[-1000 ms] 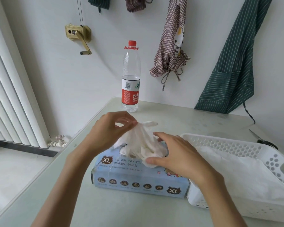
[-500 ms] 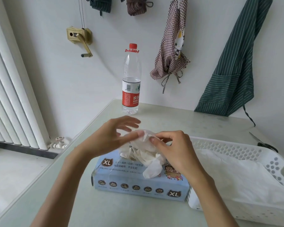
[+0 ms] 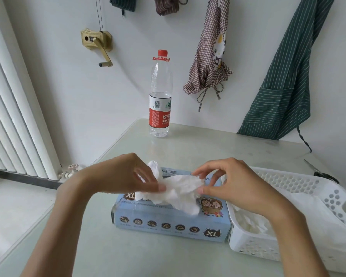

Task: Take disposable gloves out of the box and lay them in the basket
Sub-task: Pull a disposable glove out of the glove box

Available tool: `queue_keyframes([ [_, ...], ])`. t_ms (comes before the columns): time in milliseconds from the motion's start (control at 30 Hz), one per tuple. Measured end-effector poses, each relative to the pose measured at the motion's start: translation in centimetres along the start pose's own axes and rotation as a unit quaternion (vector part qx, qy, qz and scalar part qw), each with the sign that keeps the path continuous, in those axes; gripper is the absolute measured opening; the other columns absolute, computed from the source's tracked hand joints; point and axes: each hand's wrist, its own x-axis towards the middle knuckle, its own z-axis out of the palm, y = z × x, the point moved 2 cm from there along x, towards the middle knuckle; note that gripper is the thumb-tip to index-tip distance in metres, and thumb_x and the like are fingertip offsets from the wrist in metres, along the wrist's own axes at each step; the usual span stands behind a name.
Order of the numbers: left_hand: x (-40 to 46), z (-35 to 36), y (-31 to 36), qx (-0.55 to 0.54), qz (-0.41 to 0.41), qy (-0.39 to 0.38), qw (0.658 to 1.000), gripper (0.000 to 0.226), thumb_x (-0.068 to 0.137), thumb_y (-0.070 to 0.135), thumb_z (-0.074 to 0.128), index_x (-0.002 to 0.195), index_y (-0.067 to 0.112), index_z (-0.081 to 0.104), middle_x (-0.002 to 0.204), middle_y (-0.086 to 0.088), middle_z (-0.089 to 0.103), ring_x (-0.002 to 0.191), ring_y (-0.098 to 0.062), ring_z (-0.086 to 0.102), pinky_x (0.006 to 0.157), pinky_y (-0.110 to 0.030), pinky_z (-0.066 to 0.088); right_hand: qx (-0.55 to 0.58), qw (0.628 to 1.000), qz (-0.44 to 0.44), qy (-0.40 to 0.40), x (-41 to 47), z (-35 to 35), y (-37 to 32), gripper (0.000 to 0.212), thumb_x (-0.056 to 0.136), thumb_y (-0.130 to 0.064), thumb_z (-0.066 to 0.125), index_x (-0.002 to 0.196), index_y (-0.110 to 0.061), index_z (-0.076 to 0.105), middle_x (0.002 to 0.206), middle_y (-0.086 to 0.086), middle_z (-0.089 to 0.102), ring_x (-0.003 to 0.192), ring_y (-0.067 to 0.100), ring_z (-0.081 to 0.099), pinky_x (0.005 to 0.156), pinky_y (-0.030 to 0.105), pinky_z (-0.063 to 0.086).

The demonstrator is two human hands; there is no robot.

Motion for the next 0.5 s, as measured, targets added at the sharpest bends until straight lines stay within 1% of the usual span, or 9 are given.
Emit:
queue_keyframes([
  [67,0.2,-0.4,-0.1,-0.032,-0.001,0.056,0.998,0.043,0.071,0.062,0.056,0.086,0.027,0.074,0.076,0.015,0.073,0.068,-0.001,0.069,0.072,-0.020,0.051,-0.003,1.000,-0.003,-0.011,-0.1,0.4,-0.3,0.038,0.070,-0.037,0.080,0.104,-0.047,0.065,0.099,-0.023,0.062,0.083,-0.002,0.059,0.079,0.026,0.051],
  [133,0.5,-0.8,-0.6,-0.012,-0.011,0.117,0.993,0.033,0.073,0.059,0.059,0.090,0.032,0.069,0.070,0.017,0.071,0.061,0.000,0.066,0.076,-0.029,0.054,-0.037,0.999,-0.004,-0.025,0.1,1.0,-0.5,0.049,0.070,-0.043,0.078,0.115,-0.048,0.059,0.103,-0.025,0.058,0.085,-0.001,0.057,0.083,0.027,0.049],
  [167,0.6,-0.9,-0.8,0.011,-0.011,0.133,0.991,0.034,0.070,0.061,0.061,0.094,0.037,0.067,0.071,0.019,0.070,0.061,0.002,0.064,0.079,-0.032,0.055,-0.054,0.998,-0.004,-0.026,0.3,1.3,-0.5,0.050,0.072,-0.046,0.077,0.118,-0.047,0.058,0.104,-0.025,0.056,0.085,-0.001,0.057,0.085,0.027,0.048],
  [233,0.9,-0.6,-1.1,0.029,0.002,0.132,0.991,0.047,0.061,0.066,0.063,0.102,0.044,0.063,0.083,0.023,0.068,0.075,0.005,0.063,0.083,-0.031,0.054,-0.063,0.998,0.001,-0.006,0.6,1.5,-0.4,0.049,0.074,-0.052,0.073,0.120,-0.045,0.059,0.103,-0.024,0.056,0.082,0.000,0.057,0.086,0.028,0.047],
  [300,1.0,-0.2,-1.1,0.038,0.013,0.101,0.994,0.056,0.060,0.065,0.067,0.111,0.046,0.058,0.101,0.025,0.063,0.093,0.007,0.058,0.088,-0.027,0.050,-0.063,0.998,0.002,0.013,0.8,1.5,-0.3,0.048,0.073,-0.055,0.072,0.119,-0.045,0.058,0.102,-0.023,0.055,0.081,-0.001,0.053,0.085,0.028,0.046],
  [333,1.2,0.2,-0.9,0.047,0.013,0.085,0.995,0.058,0.062,0.063,0.070,0.115,0.046,0.056,0.108,0.027,0.060,0.099,0.007,0.054,0.091,-0.025,0.047,-0.075,0.997,0.004,0.018,0.8,1.5,-0.2,0.045,0.073,-0.055,0.072,0.116,-0.046,0.059,0.100,-0.022,0.054,0.082,-0.002,0.051,0.082,0.026,0.044],
  [400,1.6,0.9,-0.6,0.068,0.009,0.074,0.995,0.052,0.067,0.057,0.074,0.115,0.044,0.058,0.110,0.026,0.058,0.104,0.005,0.052,0.093,-0.025,0.043,-0.108,0.994,0.005,0.024,0.9,1.8,-0.1,0.029,0.076,-0.052,0.071,0.104,-0.045,0.064,0.095,-0.018,0.054,0.079,-0.001,0.048,0.072,0.023,0.040],
  [467,2.2,1.3,-0.1,0.079,0.013,0.109,0.991,0.034,0.075,0.051,0.072,0.106,0.040,0.066,0.106,0.021,0.063,0.101,0.001,0.055,0.091,-0.026,0.044,-0.085,0.994,-0.004,0.072,1.3,2.1,-0.1,0.010,0.080,-0.046,0.070,0.087,-0.038,0.070,0.086,-0.014,0.056,0.072,0.002,0.050,0.064,0.024,0.039],
  [500,2.4,1.3,0.2,0.074,0.017,0.141,0.987,0.025,0.078,0.049,0.070,0.101,0.038,0.069,0.104,0.019,0.067,0.097,0.000,0.058,0.089,-0.027,0.046,-0.048,0.992,-0.014,0.114,1.5,2.3,-0.1,0.005,0.082,-0.041,0.070,0.082,-0.036,0.072,0.082,-0.013,0.058,0.067,0.003,0.050,0.063,0.025,0.041],
])
